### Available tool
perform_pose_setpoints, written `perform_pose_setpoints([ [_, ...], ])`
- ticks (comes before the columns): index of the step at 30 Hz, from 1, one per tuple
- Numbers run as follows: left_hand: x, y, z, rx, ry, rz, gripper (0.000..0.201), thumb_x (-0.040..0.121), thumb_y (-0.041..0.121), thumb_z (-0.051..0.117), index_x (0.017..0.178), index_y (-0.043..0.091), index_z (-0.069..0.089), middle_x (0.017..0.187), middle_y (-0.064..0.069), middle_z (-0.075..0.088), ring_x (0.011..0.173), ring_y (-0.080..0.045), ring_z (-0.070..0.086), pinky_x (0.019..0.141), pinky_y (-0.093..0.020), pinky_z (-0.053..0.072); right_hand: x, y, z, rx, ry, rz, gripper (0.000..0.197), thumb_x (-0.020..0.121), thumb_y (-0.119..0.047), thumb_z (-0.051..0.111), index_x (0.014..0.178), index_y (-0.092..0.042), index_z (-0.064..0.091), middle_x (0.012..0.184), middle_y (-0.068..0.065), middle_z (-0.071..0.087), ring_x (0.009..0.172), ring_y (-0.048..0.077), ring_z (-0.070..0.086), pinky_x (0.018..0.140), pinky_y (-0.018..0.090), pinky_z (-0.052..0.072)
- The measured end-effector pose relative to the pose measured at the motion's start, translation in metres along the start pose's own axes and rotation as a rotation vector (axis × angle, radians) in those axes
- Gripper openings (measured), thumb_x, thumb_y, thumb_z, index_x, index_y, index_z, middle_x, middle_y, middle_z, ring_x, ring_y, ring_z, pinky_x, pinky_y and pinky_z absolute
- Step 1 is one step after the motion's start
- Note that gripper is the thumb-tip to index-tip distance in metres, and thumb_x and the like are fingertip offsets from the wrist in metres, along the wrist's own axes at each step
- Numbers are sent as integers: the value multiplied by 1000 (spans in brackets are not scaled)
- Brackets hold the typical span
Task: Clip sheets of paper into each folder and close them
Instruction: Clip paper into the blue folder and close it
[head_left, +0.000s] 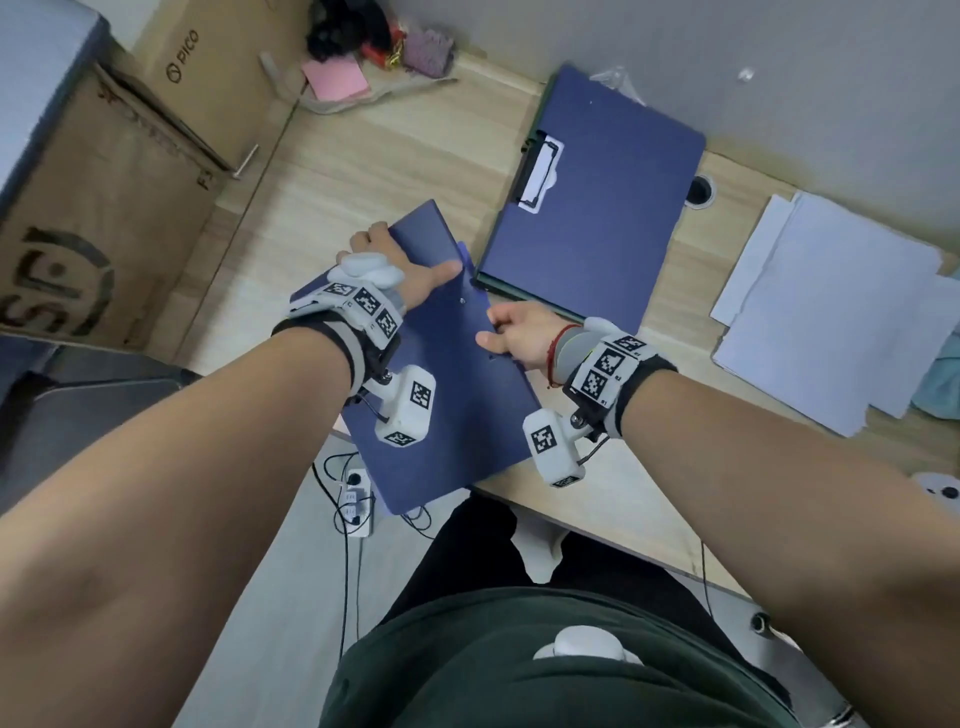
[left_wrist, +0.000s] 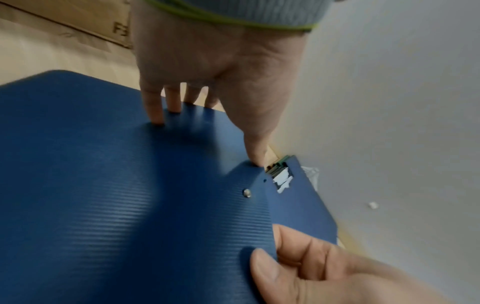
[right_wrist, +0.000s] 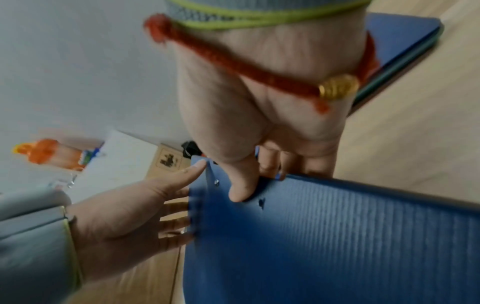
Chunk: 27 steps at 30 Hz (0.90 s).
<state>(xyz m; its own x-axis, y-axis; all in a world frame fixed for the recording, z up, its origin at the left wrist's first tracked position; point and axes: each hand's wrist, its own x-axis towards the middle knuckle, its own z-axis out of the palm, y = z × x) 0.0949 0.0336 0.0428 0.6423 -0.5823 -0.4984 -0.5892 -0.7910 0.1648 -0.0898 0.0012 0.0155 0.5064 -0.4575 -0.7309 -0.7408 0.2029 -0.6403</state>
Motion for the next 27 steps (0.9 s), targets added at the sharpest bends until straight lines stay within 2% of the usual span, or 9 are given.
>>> perform_pose_setpoints([
  [5, -18, 52, -50, -76, 155, 105, 107, 54, 87, 63, 130, 13, 46, 128, -9, 49, 118, -33, 48, 92, -46, 44, -29, -12, -41, 191, -2, -88, 22, 90, -20, 65, 75, -14, 50, 71, 7, 42, 70, 21, 39, 62, 30, 36],
  [9, -51, 116, -94, -67, 229, 264, 88, 57, 85, 64, 112, 17, 53, 98, -4, 55, 94, -27, 57, 72, -36, 42, -65, -11, -78, 395, 12, -174, 13, 85, -20, 69, 91, -13, 60, 93, 15, 57, 88, 27, 49, 87, 43, 45],
  [12, -82, 169, -109, -25, 216, 364, 75, 65, 83, 60, 96, 16, 53, 89, -5, 57, 85, -28, 58, 68, -34, 38, -95, -2, -109, 426, 104, -220, 15, 92, -13, 64, 105, -11, 56, 97, 14, 55, 91, 25, 52, 77, 36, 42],
  [14, -104, 205, -106, -23, 225, 413, 85, 64, 83, 59, 111, 13, 56, 105, -9, 62, 97, -31, 59, 73, -38, 43, -122, 12, -132, 451, 180, -251, 13, 94, -12, 61, 103, -9, 53, 95, 12, 49, 89, 24, 51, 71, 31, 42],
  [16, -123, 234, -98, -81, 250, 493, 92, 63, 79, 65, 124, 12, 49, 126, -11, 53, 113, -33, 54, 89, -42, 43, -143, 29, -153, 498, 285, -283, 16, 93, -15, 61, 100, -4, 51, 91, 12, 49, 85, 21, 54, 66, 25, 43],
  [19, -149, 271, -75, -207, 249, 606, 99, 56, 71, 76, 130, 15, 43, 135, -9, 37, 112, -32, 53, 93, -40, 45, -178, 53, -180, 649, 464, -314, 17, 97, -7, 56, 82, -13, 53, 79, 11, 67, 70, 21, 64, 63, 27, 54],
  [21, -163, 285, -60, -199, 217, 633, 102, 55, 70, 78, 132, 15, 40, 136, -8, 35, 109, -33, 55, 88, -38, 43, -190, 66, -192, 662, 556, -328, 23, 97, -6, 55, 77, -16, 52, 83, 13, 68, 72, 23, 63, 69, 31, 54],
  [24, -191, 301, -38, -86, 164, 595, 110, 60, 78, 70, 139, 11, 32, 134, -10, 41, 111, -33, 55, 79, -36, 34, -206, 82, -204, 534, 662, -326, 25, 97, -8, 56, 76, -18, 47, 80, 12, 63, 68, 20, 54, 66, 29, 47],
  [27, -193, 316, -10, -165, 37, 447, 119, 50, 88, 62, 135, 10, 30, 113, -12, 53, 96, -32, 58, 78, -33, 45, -212, 90, -206, 376, 716, -344, 27, 96, -11, 57, 75, -21, 42, 71, 8, 51, 64, 15, 38, 60, 25, 34],
])
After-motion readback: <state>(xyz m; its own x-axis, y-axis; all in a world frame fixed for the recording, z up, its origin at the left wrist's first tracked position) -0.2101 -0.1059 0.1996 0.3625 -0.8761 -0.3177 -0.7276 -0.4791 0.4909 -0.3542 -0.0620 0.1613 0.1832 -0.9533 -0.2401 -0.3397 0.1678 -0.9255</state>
